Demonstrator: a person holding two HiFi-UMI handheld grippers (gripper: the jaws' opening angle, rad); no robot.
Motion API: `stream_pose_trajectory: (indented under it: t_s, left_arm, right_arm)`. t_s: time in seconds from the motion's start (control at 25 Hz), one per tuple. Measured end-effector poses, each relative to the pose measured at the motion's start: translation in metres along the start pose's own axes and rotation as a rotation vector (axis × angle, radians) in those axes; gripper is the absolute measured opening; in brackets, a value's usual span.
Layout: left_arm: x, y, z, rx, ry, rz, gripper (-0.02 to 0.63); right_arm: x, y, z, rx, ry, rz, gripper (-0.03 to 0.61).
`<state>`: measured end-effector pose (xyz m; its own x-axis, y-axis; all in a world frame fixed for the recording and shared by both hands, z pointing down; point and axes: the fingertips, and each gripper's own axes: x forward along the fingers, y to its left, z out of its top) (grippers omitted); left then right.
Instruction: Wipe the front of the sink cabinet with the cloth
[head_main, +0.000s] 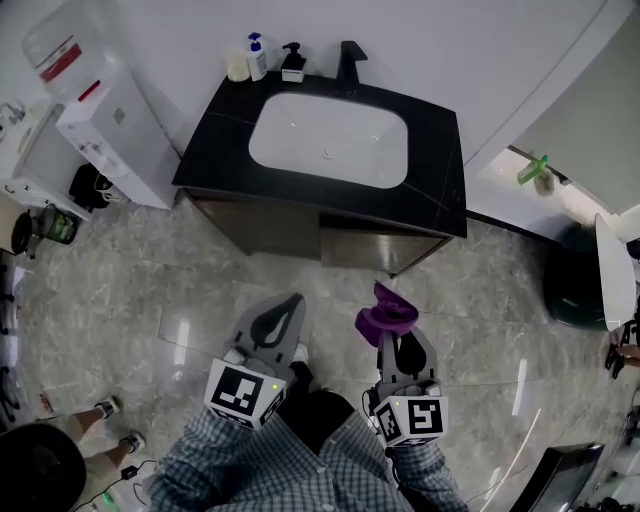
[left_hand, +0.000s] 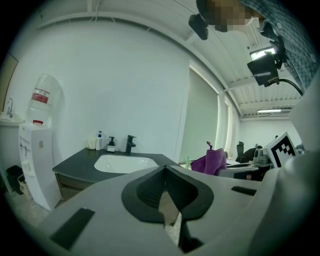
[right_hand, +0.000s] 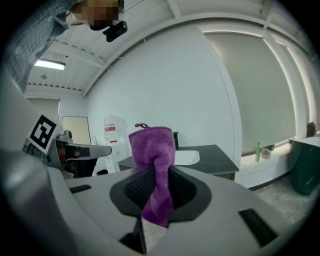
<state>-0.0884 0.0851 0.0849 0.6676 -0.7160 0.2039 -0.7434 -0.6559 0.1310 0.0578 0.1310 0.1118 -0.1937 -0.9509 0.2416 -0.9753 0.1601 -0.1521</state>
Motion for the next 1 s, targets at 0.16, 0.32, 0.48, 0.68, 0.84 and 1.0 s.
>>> stream_pose_trajectory:
  t_s: [0.16, 0.32, 0.48, 0.68, 0.84, 1.0]
  left_arm:
    - [0.023, 0.037, -0.011, -0.011, 0.028, 0.013, 0.011]
    - [0.046, 0.058, -0.034, -0.056, 0.062, 0.021, 0.011]
    - [0.056, 0.074, -0.056, -0.09, 0.079, 0.043, 0.011]
    - [0.082, 0.088, -0.086, -0.075, 0.066, 0.089, 0.011]
    - [0.096, 0.093, -0.124, -0.138, 0.075, 0.093, 0.011]
    - [0.105, 0.097, -0.157, -0.182, 0.091, 0.115, 0.011]
  right_arm:
    - [0.039, -0.001, -0.012, 0.009, 0.034, -0.011, 0.074]
    - [0.076, -0.01, -0.032, -0.001, 0.073, 0.006, 0.074]
    - [0.109, -0.011, -0.069, -0.023, 0.142, 0.045, 0.074]
    - [0.16, -0.016, -0.106, 0.021, 0.128, 0.105, 0.074]
    - [0.198, -0.011, -0.145, 0.018, 0.142, 0.146, 0.074]
    - [0.223, -0.011, -0.173, 0.009, 0.162, 0.18, 0.074]
